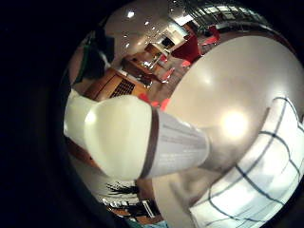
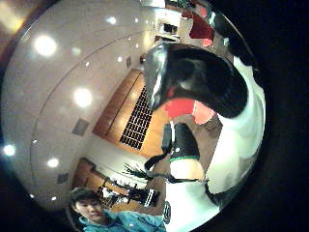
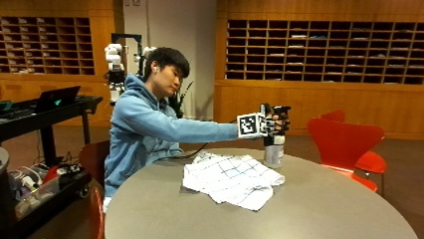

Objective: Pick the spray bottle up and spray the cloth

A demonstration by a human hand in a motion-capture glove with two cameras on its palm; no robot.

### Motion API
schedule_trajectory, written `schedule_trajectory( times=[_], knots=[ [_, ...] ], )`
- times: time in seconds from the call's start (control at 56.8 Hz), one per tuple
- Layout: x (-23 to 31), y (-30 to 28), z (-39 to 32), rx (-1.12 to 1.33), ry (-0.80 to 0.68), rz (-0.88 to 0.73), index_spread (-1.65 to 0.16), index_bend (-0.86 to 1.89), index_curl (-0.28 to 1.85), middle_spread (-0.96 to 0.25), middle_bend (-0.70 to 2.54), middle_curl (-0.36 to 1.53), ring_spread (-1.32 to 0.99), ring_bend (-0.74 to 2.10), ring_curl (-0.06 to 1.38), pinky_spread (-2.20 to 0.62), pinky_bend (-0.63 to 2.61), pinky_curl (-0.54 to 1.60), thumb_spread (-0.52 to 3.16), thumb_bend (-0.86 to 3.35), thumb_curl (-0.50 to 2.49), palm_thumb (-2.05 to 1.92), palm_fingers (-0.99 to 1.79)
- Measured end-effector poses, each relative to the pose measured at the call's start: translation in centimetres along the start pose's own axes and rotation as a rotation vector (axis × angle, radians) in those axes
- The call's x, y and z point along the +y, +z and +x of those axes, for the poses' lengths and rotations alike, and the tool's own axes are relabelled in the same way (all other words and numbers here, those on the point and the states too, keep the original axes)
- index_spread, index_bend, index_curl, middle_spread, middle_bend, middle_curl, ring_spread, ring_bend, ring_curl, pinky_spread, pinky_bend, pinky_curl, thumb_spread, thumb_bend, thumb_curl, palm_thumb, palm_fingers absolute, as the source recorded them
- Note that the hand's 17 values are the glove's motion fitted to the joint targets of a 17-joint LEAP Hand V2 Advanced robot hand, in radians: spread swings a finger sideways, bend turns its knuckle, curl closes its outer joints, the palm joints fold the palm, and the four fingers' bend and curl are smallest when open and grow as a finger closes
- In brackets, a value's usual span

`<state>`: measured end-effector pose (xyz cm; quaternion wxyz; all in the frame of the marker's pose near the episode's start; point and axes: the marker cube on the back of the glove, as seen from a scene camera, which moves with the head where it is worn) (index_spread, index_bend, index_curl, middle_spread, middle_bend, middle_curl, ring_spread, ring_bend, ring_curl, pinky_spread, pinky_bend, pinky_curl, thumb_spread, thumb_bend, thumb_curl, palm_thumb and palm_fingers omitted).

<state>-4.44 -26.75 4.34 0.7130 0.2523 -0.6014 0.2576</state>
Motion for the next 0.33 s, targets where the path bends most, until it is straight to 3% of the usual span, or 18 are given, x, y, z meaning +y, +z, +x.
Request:
schedule_trajectory(
  times=[0.334],
  knots=[
    [3.5,-6.7,-2.9,-0.034,-0.055,0.017,-0.25,0.09,0.25,-0.10,0.31,0.42,-0.09,0.51,0.39,0.06,0.47,0.38,0.94,-0.03,0.55,0.66,0.53]
  ],
)
